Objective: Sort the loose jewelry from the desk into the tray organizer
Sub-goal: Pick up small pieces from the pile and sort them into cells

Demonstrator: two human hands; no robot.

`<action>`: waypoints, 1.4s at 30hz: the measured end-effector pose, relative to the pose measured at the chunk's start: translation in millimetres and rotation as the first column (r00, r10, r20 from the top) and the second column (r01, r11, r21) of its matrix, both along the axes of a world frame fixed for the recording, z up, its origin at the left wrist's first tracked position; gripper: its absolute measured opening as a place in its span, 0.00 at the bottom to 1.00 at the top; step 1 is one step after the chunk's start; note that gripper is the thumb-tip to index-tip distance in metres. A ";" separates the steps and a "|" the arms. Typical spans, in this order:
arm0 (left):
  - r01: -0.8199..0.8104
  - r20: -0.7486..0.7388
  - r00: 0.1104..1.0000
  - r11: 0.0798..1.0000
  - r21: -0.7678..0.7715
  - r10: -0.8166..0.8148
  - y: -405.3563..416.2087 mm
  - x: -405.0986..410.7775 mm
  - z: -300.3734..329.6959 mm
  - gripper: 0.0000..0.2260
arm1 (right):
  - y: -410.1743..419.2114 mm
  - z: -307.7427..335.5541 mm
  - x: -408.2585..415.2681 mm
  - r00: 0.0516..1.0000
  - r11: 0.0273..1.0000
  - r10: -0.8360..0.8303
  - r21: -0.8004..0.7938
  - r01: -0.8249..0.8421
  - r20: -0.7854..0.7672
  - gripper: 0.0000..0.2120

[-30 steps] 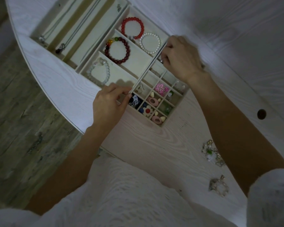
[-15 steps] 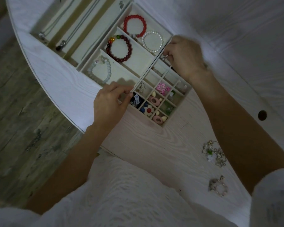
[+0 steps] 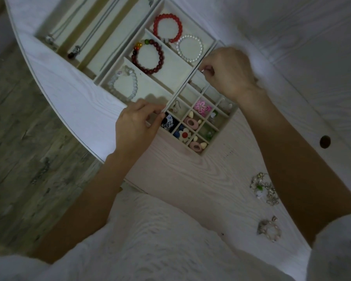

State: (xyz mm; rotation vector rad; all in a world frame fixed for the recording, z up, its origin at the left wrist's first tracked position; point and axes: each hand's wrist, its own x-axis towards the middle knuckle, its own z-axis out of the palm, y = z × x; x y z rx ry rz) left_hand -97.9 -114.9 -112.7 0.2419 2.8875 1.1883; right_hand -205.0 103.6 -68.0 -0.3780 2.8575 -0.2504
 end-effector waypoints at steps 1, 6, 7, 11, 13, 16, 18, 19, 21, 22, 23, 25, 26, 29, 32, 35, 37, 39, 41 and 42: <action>0.000 -0.003 1.000 1.000 0.003 0.000 -0.1 0.2 -0.1 0.08 | 1.0 1.1 1.8 1.000 0.999 -0.014 -0.034 0.014 -0.005 0.10; -0.004 -0.001 1.000 1.000 0.011 0.004 0.2 0.3 -0.9 0.08 | 8.6 -6.1 2.3 0.992 0.993 -0.105 -0.057 0.102 -0.064 0.08; -0.004 0.002 1.000 1.000 0.009 0.004 0.2 0.4 -0.7 0.08 | 7.9 -8.7 1.5 0.991 0.993 -0.107 -0.051 0.104 -0.075 0.08; -0.002 0.007 1.000 1.000 -0.001 0.002 -0.4 0.0 0.4 0.08 | 1.9 -19.8 -0.4 0.987 0.992 -0.097 0.068 0.106 -0.126 0.09; -0.002 0.010 1.000 1.000 -0.007 0.002 -0.1 0.1 0.4 0.08 | -0.9 -22.0 0.2 0.983 0.988 -0.095 0.108 0.113 -0.159 0.08; -0.005 0.010 1.000 1.000 -0.011 0.005 0.2 0.4 -0.1 0.08 | -2.8 -22.9 2.4 0.973 0.982 -0.133 0.108 0.155 -0.186 0.09; -0.004 0.011 1.000 1.000 -0.008 0.004 0.5 0.6 -0.3 0.08 | -2.9 -25.3 3.9 0.967 0.980 -0.155 0.095 0.177 -0.201 0.09; -0.003 0.013 1.000 1.000 -0.004 0.003 0.5 0.6 0.0 0.08 | -3.1 -26.2 4.6 0.964 0.978 -0.160 0.099 0.184 -0.212 0.09; -0.001 0.015 1.000 1.000 0.000 0.001 0.2 0.6 0.5 0.08 | -3.7 -28.1 5.8 0.959 0.975 -0.169 0.107 0.197 -0.230 0.09; -0.001 0.016 1.000 1.000 0.000 0.001 0.1 0.4 0.7 0.08 | -4.2 -28.4 6.5 0.956 0.973 -0.176 0.104 0.204 -0.236 0.09; -0.001 0.018 1.000 1.000 -0.002 0.001 -0.1 0.1 1.1 0.08 | -4.9 -28.1 6.9 0.953 0.972 -0.183 0.101 0.212 -0.240 0.08; -0.001 0.017 1.000 1.000 -0.011 0.001 0.1 0.0 2.1 0.08 | -6.3 -25.8 7.7 0.950 0.969 -0.195 0.099 0.225 -0.246 0.08; -0.002 0.017 1.000 1.000 -0.019 0.002 0.0 0.0 2.4 0.08 | -7.1 -23.0 8.2 0.949 0.968 -0.203 0.095 0.231 -0.243 0.09; -0.011 0.010 1.000 0.997 -0.071 0.012 0.5 0.0 3.6 0.08 | -8.2 -10.7 14.4 0.929 0.950 -0.310 -0.041 0.309 -0.202 0.09; -0.005 -0.083 0.997 0.986 -0.164 -0.009 6.1 1.4 9.0 0.09 | -0.9 6.1 37.5 0.897 0.885 -0.414 -0.296 0.358 -0.153 0.07; 0.142 -0.158 0.973 0.976 -0.166 -0.168 24.1 6.7 19.2 0.11 | 18.9 19.4 93.0 0.869 0.828 -0.474 -0.408 0.385 -0.140 0.07; 0.275 -0.147 0.941 0.943 -0.187 -0.303 41.1 13.2 23.2 0.13 | 35.0 19.5 139.5 0.831 0.813 -0.531 -0.376 0.444 -0.166 0.07; 0.391 -0.096 0.903 0.894 -0.218 -0.418 60.5 23.1 25.6 0.16 | 53.2 16.4 193.1 0.769 0.778 -0.615 -0.295 0.554 -0.176 0.07; 0.433 -0.040 0.888 0.863 -0.259 -0.458 74.2 31.7 24.5 0.18 | 68.5 10.9 241.0 0.672 0.683 -0.729 -0.222 0.696 -0.132 0.07; 0.438 -0.028 0.885 0.853 -0.285 -0.464 80.5 34.9 23.7 0.19 | 76.5 9.5 262.7 0.601 0.611 -0.792 -0.176 0.772 -0.112 0.08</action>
